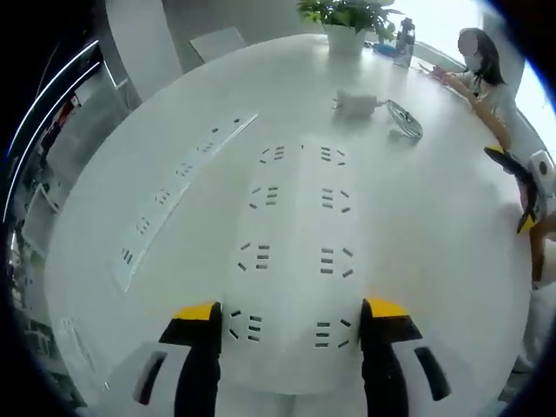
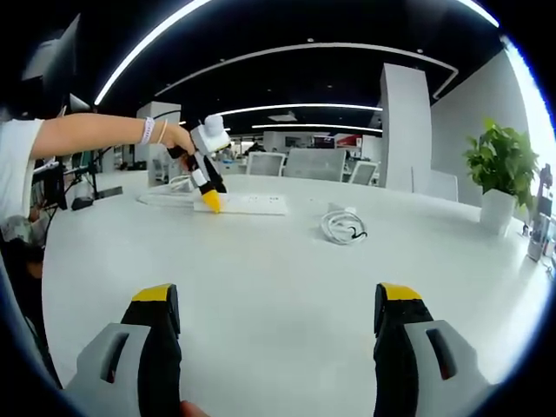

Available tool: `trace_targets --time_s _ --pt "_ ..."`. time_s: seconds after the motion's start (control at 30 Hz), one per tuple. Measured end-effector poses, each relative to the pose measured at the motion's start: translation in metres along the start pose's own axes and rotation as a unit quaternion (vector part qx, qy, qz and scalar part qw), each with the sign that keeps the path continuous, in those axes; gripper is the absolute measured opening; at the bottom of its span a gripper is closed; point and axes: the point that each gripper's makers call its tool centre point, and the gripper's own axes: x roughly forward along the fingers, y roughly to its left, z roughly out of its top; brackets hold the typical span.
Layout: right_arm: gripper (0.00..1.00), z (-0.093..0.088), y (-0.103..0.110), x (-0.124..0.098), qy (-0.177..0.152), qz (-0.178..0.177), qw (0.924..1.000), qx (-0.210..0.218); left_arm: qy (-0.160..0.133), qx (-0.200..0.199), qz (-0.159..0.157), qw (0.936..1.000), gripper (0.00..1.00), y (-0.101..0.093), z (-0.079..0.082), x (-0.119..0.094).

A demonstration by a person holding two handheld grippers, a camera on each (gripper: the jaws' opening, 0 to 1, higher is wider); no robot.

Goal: Straighten the power strip on the desk, plug the charger into it

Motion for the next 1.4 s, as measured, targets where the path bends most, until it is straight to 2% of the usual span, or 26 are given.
trace_targets --time_s 0.17,0.43,0.97,1.23,1.4 --pt "0.92 0.0 -0.002 -0.002 0.0 -0.003 1.0 -0.001 0.023 0.035 -0.011 0.9991 0.66 0.003 -0.002 0.0" --pt "0.92 -0.002 -0.006 -0.004 0.006 -0.009 0.9999 -0.006 0.047 0.062 -0.021 0.9967 0.65 0.001 -0.003 -0.001" --pt "0.92 0.003 0.0 -0.002 0.0 -0.001 1.0 -0.006 0.057 0.101 -0.034 0.9927 0.66 -0.004 -0.01 -0.003" --pt "0.92 0.006 -0.003 -0.005 -0.001 -0.009 0.9999 -0.012 0.087 0.147 -0.047 0.9842 0.65 0.002 -0.01 -0.004" --pt "0.92 0.006 -0.003 -0.006 0.001 -0.01 0.9999 -0.013 0.098 0.162 -0.05 0.9806 0.65 0.005 -0.009 -0.004"
